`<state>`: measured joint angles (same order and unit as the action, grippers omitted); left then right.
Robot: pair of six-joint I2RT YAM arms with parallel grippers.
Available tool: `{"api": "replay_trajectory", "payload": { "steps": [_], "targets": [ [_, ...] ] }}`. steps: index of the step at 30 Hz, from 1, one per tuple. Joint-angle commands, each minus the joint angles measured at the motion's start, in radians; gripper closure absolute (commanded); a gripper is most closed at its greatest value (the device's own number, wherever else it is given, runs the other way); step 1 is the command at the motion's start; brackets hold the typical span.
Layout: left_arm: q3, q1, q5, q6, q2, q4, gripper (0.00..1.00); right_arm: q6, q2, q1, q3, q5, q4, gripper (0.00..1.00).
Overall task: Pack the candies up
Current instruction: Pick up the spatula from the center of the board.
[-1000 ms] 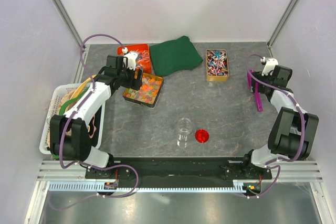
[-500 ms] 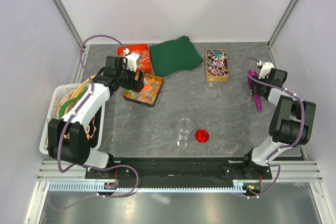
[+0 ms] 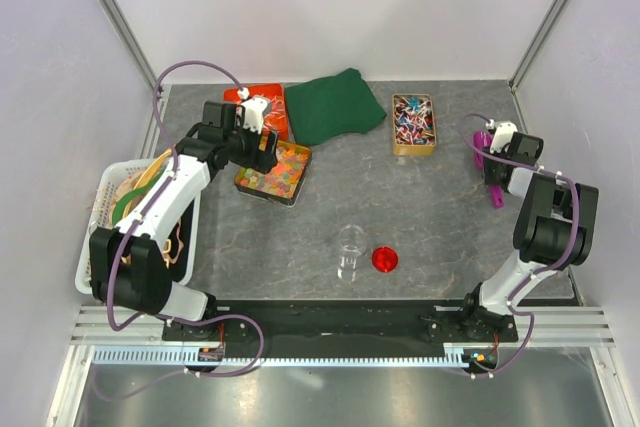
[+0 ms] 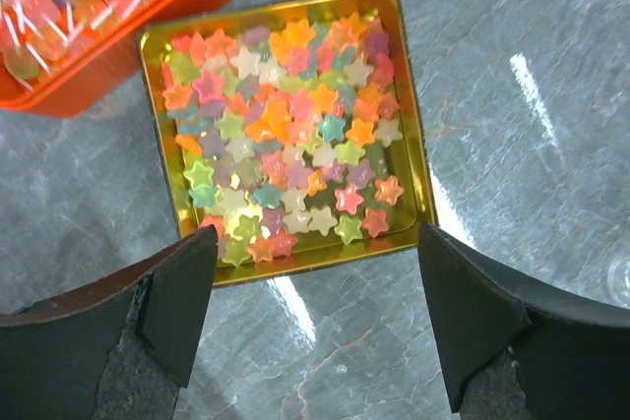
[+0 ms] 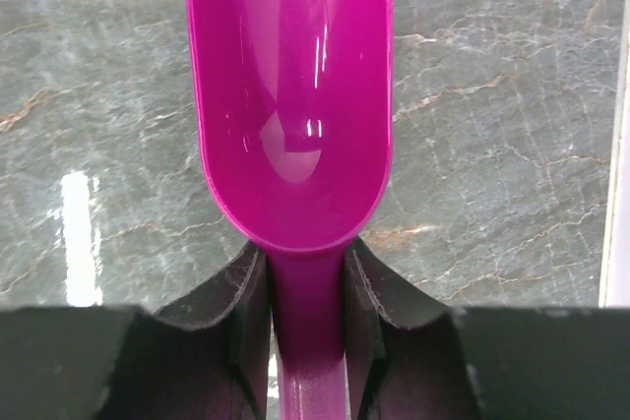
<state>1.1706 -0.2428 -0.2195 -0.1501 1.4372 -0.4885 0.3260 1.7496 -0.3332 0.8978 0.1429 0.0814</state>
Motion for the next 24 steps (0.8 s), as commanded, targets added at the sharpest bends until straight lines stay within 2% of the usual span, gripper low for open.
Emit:
{"api": "replay_trajectory", "payload": {
  "steps": [1, 3, 8, 9, 11, 13, 19, 24],
  "targets": [
    [0.078, -0.009, -0.04, -0.031, -0.015, -0.031, 0.11, 0.053, -0.097, -0.003, 0.021, 0.059, -0.066, 1.0],
    [0.115, -0.012, -0.082, -0.037, -0.014, -0.045, 0.11, 0.085, -0.146, 0.003, 0.044, 0.102, -0.132, 1.0],
    [0.239, -0.012, -0.228, -0.065, 0.017, -0.111, 0.09, 0.252, -0.358, 0.084, 0.151, 0.254, -0.469, 1.0],
    [0.262, -0.01, -0.253, -0.065, 0.028, -0.122, 0.09, 0.275, -0.413, 0.135, 0.168, 0.276, -0.568, 1.0],
    [0.314, -0.012, -0.334, -0.066, 0.052, -0.143, 0.09, 0.326, -0.467, 0.201, 0.216, 0.316, -0.655, 1.0],
    [0.34, -0.01, -0.388, -0.062, 0.06, -0.145, 0.09, 0.353, -0.533, 0.322, 0.246, 0.326, -0.759, 1.0],
    [0.337, -0.01, -0.604, -0.065, 0.04, -0.151, 0.1, 0.317, -0.627, 0.678, 0.317, 0.229, -0.825, 1.0],
    [0.302, -0.01, -0.693, -0.055, 0.023, -0.145, 0.11, 0.277, -0.625, 0.937, 0.3, 0.019, -0.774, 1.0]
  ]
}}
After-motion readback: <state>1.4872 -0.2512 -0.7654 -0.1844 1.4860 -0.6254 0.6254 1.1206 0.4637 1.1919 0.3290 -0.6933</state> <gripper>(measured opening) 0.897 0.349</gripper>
